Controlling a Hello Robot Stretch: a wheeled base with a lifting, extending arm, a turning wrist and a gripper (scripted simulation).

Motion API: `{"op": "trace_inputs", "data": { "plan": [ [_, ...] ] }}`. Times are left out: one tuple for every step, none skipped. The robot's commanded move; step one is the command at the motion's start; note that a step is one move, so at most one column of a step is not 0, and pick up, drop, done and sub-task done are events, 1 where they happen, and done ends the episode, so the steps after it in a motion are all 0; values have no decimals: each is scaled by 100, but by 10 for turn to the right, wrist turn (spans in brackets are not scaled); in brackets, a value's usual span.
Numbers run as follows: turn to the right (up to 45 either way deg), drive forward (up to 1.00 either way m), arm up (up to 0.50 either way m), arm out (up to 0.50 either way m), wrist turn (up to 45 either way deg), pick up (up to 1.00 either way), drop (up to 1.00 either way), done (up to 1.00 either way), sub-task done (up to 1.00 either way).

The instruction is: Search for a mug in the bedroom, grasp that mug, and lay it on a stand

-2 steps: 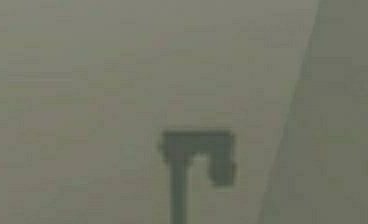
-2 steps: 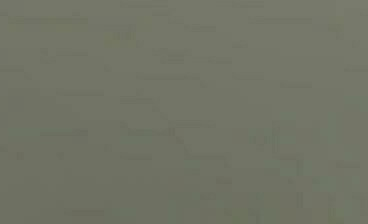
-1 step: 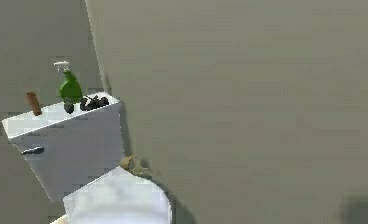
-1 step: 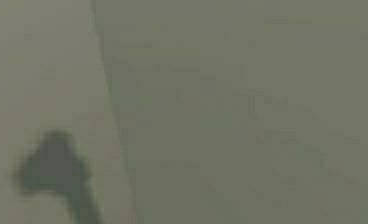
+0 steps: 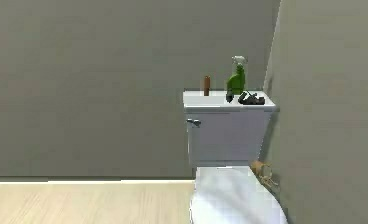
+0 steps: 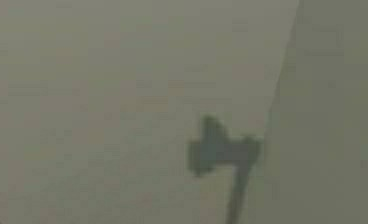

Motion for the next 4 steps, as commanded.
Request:
{"op": "trace_inputs", "data": {
  "plan": [
    [-450,0,0,0,0,0,0,0,0],
    [-210,0,0,0,0,0,0,0,0],
    [0,20,0,0,0,0,0,0,0],
    [-150,0,0,0,0,0,0,0,0]
  ]
}}
